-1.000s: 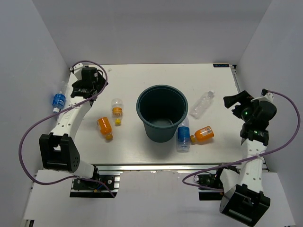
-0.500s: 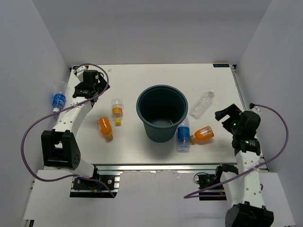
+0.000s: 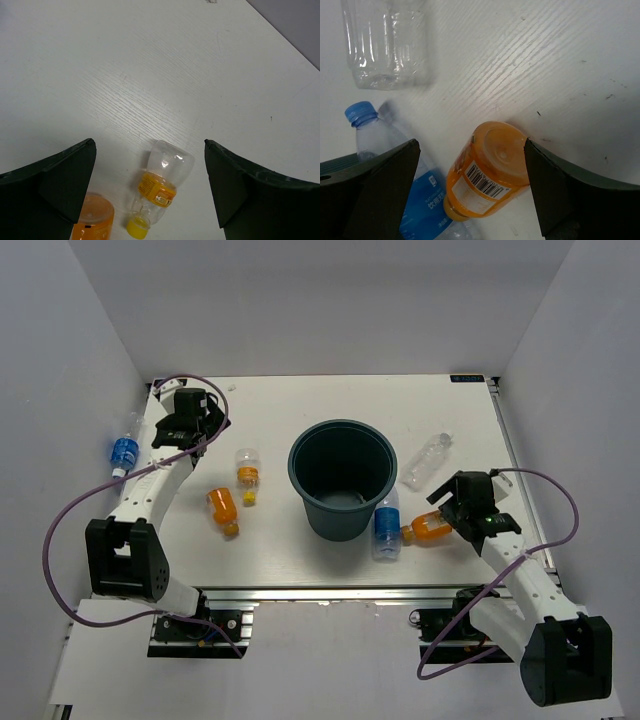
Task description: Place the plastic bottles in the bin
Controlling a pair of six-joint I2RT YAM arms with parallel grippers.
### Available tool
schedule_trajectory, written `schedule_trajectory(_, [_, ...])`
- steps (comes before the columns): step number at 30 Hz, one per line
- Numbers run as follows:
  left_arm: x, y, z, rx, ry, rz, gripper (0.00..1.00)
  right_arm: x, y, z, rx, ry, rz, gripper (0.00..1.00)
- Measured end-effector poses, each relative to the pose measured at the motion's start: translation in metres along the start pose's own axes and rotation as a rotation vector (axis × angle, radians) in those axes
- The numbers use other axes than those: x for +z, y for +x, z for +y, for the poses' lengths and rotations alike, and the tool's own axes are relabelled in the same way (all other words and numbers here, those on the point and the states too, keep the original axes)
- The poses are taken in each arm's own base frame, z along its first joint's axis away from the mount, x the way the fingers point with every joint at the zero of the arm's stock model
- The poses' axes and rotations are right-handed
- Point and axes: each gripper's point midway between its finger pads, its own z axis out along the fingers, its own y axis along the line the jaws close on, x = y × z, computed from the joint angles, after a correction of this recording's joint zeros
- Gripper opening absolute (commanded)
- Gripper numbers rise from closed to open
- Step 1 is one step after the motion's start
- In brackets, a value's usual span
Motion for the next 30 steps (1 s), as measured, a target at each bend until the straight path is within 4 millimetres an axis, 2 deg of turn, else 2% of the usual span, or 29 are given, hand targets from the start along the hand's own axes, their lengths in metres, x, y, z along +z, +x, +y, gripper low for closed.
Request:
schedule_trajectory(6, [0.0, -0.001, 0.001, -0.002, -0.007, -0.004, 0.98, -0.001, -0.001, -0.024, 0.001, 0.112, -0.028, 0.89])
schedule_trajectory(12, [0.0, -0.001, 0.002, -0.002, -0.01, -0.006, 0.98, -0.01, 0.018, -0.049, -0.003, 0.214, 0.049, 0.89])
schedule_trajectory(16, [0.001, 0.001, 0.003, -0.001, -0.013, -0.002, 0.98, -0.011, 0.03, -0.047, 0.028, 0.187, 0.089, 0.89])
schedule_trajectory(21, [0.001, 0.001, 0.005, 0.0, -0.022, -0.006, 0.98, -0.001, 0.055, -0.048, 0.048, 0.196, 0.165, 0.89])
schedule_trajectory(24, [0.001, 0.0, 0.007, 0.001, -0.033, -0.013, 0.98, 0.003, 0.063, -0.049, 0.03, 0.215, 0.184, 0.89])
schedule_trajectory(27, [0.001, -0.001, 0.008, 0.001, -0.039, -0.017, 0.98, 0.002, 0.054, -0.047, 0.004, 0.223, 0.154, 0.89])
schedule_trajectory(30, [0.001, -0.001, 0.008, 0.001, -0.039, -0.017, 0.98, -0.003, 0.036, -0.035, -0.043, 0.17, 0.098, 0.89])
